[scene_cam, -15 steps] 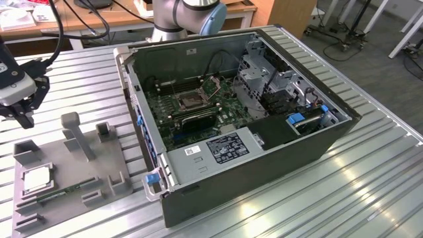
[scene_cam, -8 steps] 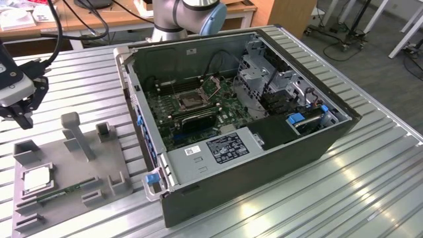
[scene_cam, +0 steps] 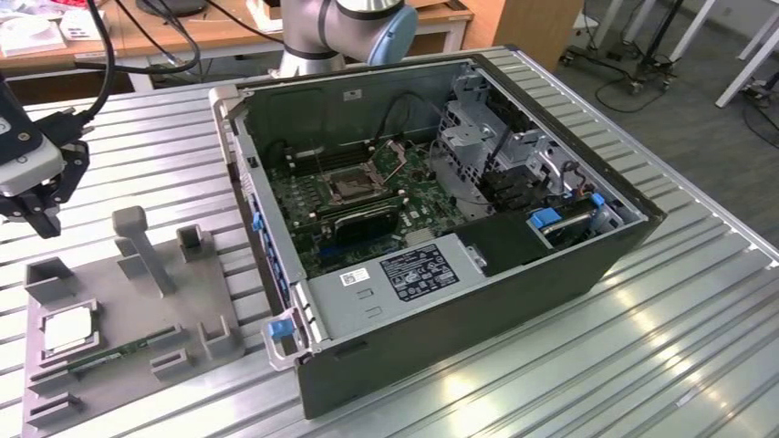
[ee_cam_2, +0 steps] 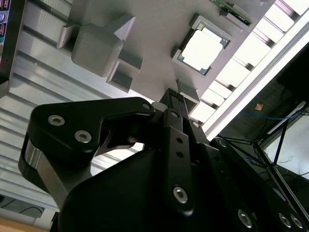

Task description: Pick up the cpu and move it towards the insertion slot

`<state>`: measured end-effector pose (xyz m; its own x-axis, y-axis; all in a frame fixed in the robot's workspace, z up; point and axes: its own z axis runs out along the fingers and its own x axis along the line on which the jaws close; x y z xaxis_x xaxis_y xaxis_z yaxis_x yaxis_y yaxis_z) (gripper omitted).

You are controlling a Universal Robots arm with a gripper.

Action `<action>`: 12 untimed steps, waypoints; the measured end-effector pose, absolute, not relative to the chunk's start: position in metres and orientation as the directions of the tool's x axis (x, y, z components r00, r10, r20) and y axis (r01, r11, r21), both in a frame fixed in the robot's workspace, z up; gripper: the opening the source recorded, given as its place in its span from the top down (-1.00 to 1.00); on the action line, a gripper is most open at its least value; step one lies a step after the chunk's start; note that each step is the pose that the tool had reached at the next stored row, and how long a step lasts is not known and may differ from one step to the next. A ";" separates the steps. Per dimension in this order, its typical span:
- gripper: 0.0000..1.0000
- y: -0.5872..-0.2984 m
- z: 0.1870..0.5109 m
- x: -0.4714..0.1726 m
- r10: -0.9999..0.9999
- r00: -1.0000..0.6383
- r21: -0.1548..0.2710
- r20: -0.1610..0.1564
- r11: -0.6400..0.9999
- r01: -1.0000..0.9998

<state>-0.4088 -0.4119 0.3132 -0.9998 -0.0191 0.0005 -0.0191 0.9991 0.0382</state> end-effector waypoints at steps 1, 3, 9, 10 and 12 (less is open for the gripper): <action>0.79 -0.412 0.313 -0.409 -0.019 -1.000 0.038 0.001 0.999 -0.019; 0.79 -0.412 0.312 -0.409 -0.019 -1.000 0.038 0.000 0.999 -0.019; 0.79 -0.412 0.307 -0.409 -0.019 -1.000 0.038 0.000 0.999 -0.019; 0.79 -0.412 0.306 -0.409 -0.019 -1.000 0.038 0.000 0.999 -0.019; 0.79 -0.412 0.304 -0.409 -0.019 -1.000 0.038 0.000 0.999 -0.019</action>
<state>-0.4088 -0.4119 0.3043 -0.9998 -0.0192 0.0005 -0.0191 0.9991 0.0382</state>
